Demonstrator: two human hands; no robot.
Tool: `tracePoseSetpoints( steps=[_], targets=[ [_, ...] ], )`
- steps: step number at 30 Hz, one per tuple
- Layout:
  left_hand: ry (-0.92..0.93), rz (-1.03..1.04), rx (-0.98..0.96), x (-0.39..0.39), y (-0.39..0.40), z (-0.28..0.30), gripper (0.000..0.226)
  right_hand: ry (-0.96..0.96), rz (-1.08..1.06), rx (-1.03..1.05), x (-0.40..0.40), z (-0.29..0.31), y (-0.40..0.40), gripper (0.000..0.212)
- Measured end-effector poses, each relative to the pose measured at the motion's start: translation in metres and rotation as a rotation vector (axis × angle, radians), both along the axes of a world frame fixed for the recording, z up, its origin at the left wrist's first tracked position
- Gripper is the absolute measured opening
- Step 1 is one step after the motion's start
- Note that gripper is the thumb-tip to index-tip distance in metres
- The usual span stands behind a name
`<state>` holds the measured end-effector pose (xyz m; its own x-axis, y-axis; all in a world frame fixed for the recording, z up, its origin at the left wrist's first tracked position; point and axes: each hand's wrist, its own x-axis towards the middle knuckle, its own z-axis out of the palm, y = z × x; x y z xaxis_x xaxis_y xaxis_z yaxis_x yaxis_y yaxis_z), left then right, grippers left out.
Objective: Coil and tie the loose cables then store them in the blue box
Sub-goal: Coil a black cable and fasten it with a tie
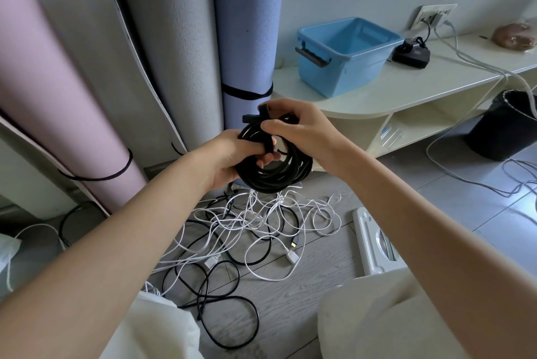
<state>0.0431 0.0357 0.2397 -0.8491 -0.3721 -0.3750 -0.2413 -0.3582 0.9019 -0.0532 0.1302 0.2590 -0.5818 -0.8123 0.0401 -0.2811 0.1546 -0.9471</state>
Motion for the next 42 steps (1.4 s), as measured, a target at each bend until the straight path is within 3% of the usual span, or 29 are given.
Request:
tracePoseSetpoints(
  steps=[3, 8, 13, 21, 24, 32, 37, 42],
  targets=[
    [-0.034, 0.036, -0.090, -0.001, 0.000, -0.001, 0.019, 0.133, 0.019, -0.010, 0.003, 0.001, -0.001, 0.029],
    [-0.096, 0.094, -0.167, -0.003, -0.003, -0.004, 0.017, 0.171, 0.034, -0.060, 0.003, 0.003, -0.002, 0.030],
    [-0.165, 0.078, -0.379, 0.000, -0.004, -0.014, 0.019, 0.280, 0.060, -0.033, 0.009, -0.004, -0.006, 0.034],
    [0.091, 0.024, 0.005, 0.003, -0.008, 0.005, 0.013, 0.019, -0.015, -0.104, 0.002, 0.002, -0.003, 0.022],
    [0.120, 0.001, 0.052, 0.006, -0.008, 0.009, 0.014, -0.027, -0.004, -0.079, 0.000, 0.001, -0.002, 0.020],
    [0.195, -0.115, 0.212, 0.013, -0.015, 0.019, 0.023, 0.003, 0.104, -0.105, 0.000, 0.008, 0.005, 0.023],
    [0.062, 0.074, 0.182, 0.008, -0.008, 0.008, 0.037, 0.179, 0.143, 0.021, 0.003, 0.003, 0.004, 0.024],
    [0.064, 0.251, 0.166, 0.002, -0.004, 0.010, 0.025, 0.018, -0.004, -0.079, 0.003, 0.002, 0.002, 0.018]
  ],
)
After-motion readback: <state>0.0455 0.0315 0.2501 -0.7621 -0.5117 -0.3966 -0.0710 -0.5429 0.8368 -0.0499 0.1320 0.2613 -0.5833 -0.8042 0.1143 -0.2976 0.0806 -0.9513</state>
